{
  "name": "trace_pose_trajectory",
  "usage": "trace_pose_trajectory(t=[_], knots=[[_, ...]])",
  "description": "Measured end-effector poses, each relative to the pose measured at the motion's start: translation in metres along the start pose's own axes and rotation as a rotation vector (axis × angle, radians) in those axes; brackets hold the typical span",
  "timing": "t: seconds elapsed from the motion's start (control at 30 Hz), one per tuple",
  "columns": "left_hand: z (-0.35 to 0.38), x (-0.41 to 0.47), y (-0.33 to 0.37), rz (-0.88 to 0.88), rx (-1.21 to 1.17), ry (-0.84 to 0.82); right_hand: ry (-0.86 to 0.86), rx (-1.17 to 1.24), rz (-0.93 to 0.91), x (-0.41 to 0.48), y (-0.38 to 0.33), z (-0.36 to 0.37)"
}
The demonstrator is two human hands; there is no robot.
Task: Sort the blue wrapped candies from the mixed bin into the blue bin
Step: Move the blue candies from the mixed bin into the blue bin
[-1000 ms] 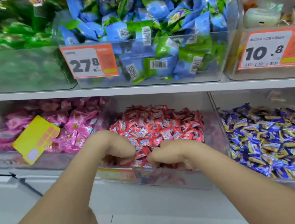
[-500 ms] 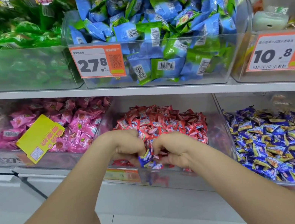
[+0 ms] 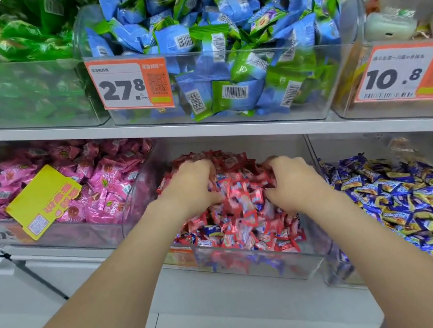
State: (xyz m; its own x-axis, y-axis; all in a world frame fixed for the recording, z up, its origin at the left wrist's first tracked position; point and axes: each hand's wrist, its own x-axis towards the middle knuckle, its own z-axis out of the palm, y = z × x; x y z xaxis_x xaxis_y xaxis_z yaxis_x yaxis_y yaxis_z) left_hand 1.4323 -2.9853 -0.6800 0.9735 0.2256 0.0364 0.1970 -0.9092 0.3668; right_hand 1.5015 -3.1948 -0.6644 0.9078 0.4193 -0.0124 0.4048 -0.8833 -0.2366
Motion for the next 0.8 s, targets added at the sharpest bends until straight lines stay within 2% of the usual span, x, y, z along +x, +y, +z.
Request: trace_pose_trajectory(t=[0.13,0.2,0.27,0.33,0.4,0.6,0.7,0.8], knots=[[-0.016,-0.016,0.005,0.005,0.111,0.055,0.112,-0.162,-0.119,-0.014,-0.003,0.000],[-0.021,-0.025,0.008,-0.053,0.135,0.012,0.126,-0.141,-0.199,-0.018,-0.008,-0.001],[-0.022,-0.032,0.010,-0.085,0.144,-0.176,-0.062,-0.081,-0.252,-0.022,-0.010,-0.001],[-0.018,-0.036,0.011,-0.075,0.135,-0.373,-0.315,-0.144,-0.299,-0.025,-0.006,0.004],[-0.011,-0.034,0.010,-0.039,0.170,-0.412,-0.421,-0.246,-0.308,-0.029,-0.003,0.009],[0.004,-0.026,0.009,0.055,0.216,-0.370,-0.360,-0.308,-0.332,-0.029,-0.010,0.029],[0.005,-0.024,0.006,0.053,0.134,-0.411,-0.386,-0.256,-0.363,-0.026,-0.004,0.032],[0.006,-0.022,0.006,0.068,0.094,-0.456,-0.341,-0.270,-0.360,-0.025,0.002,0.031]])
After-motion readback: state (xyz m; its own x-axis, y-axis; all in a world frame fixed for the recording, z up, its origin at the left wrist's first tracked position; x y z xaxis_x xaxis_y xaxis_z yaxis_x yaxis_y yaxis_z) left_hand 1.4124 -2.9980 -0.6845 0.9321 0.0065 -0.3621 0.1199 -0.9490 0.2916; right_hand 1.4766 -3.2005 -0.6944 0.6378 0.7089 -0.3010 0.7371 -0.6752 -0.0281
